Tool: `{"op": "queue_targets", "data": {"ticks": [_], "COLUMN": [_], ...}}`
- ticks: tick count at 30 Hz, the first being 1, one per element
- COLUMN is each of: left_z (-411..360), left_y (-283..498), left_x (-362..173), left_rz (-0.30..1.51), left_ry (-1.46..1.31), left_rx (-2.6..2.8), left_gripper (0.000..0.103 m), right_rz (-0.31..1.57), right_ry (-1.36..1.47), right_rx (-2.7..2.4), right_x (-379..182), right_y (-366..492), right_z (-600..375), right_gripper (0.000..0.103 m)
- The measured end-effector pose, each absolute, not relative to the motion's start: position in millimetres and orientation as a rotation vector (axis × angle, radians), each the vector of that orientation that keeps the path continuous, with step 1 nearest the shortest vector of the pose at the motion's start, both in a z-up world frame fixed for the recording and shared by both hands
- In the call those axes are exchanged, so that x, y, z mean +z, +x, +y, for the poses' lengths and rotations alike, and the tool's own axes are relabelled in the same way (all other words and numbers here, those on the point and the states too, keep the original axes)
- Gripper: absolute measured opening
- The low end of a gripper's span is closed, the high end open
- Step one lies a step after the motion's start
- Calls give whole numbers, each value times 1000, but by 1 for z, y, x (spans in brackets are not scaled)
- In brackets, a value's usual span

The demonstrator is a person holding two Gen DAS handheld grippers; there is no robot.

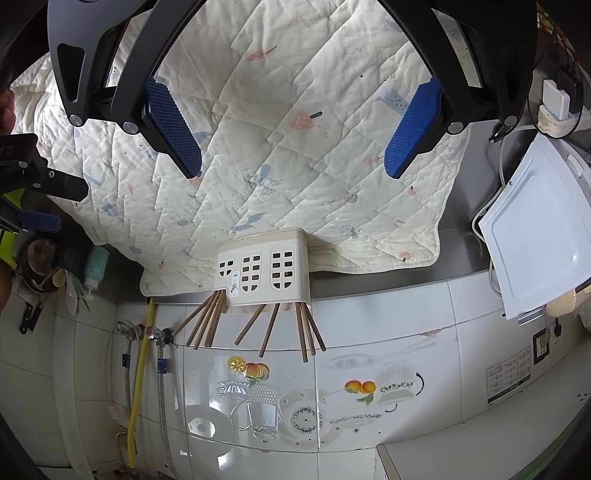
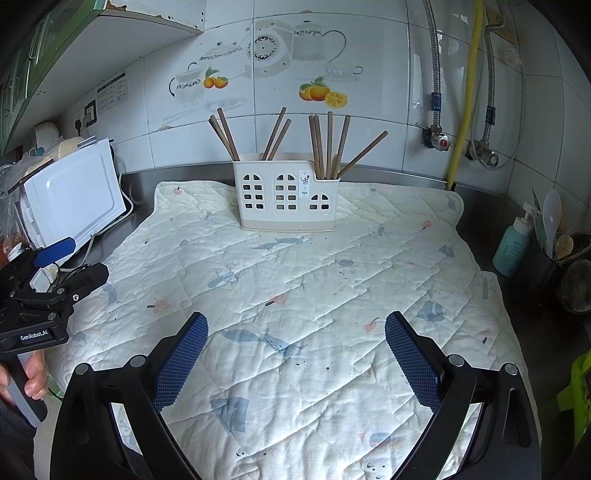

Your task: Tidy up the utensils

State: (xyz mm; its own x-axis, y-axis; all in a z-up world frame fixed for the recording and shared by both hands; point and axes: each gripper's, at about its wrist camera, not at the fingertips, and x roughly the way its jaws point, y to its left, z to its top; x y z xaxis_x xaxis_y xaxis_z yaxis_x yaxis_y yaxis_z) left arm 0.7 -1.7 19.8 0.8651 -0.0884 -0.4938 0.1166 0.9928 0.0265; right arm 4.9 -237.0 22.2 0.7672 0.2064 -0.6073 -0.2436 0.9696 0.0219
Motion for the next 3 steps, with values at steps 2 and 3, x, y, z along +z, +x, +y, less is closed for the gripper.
{"op": "queue_targets", "data": {"ticks": [2,3], "left_z": [-2,-2], "left_y": [1,1], "left_x": [20,20], "left_rz": [515,515], "left_ry": [55,56], "left_rx": [-109,-107], "left_gripper": [98,98], "right_rz": [653,653], "right_ry": [-59,-58], "right_rx": [242,244], "right_x": [22,22], "right_y": [5,5], "right_z": [-237,-237], "right_gripper": [93,93]}}
